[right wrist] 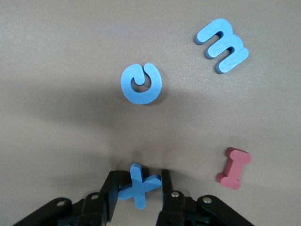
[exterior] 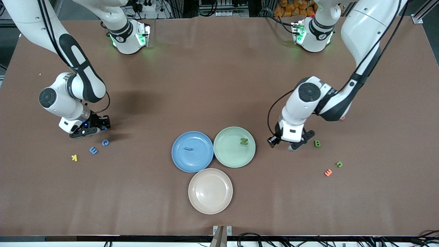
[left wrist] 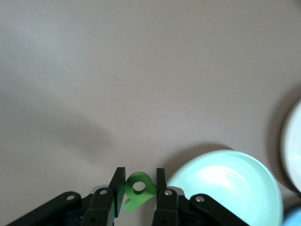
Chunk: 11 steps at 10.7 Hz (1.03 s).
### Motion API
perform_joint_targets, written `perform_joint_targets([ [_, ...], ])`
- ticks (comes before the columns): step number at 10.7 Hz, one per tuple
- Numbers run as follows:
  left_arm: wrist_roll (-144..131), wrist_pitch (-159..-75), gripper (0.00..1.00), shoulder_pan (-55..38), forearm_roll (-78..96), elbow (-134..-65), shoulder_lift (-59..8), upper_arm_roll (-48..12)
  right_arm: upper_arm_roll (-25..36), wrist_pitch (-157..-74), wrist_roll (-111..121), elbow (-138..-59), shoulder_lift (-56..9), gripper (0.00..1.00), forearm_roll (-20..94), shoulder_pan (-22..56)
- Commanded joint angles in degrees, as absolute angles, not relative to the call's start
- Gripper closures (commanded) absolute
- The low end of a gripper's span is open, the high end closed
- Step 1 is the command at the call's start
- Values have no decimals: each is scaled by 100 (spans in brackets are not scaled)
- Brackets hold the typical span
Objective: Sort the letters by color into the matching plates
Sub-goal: 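Carry the green letter to the green plate with the left gripper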
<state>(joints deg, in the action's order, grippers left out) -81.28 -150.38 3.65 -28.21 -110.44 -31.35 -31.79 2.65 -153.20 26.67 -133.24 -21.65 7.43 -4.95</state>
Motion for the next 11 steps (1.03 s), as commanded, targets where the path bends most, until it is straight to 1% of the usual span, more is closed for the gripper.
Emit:
perform_joint_targets([
  [1,-8822,-15003,100,-279,-2787,-10216,-3646,-3155,185,-15416,2769,-13465,-2110,72,686,-624],
  [5,-9192,-15003,100,-930,-2742,-9739,-3998,-3103,167,-15355,2672,-13386,-2031,73,756,-580],
  [6,-9306,-15003,100,-1080,-2742,-9643,-4043,-2981,150,-15337,2541,-13386,-1995,73,765,-545],
  [7,-9499,-15003,100,-1333,-2742,-9581,-4052,-2805,123,-15302,2357,-13360,-1969,73,765,-501],
  [9,-9896,-15003,100,-2097,-2751,-9519,-4043,-2078,-25,-15153,2023,-13254,-1951,73,773,-501],
  [10,-9896,-15003,72,-2301,-2742,-9510,-4052,-1874,-122,-15144,1830,-13210,-1951,73,773,-492],
  [11,-9809,-15003,1,-2329,-2864,-9510,-4060,-1837,-167,-15144,1602,-13166,-1951,73,773,-405],
])
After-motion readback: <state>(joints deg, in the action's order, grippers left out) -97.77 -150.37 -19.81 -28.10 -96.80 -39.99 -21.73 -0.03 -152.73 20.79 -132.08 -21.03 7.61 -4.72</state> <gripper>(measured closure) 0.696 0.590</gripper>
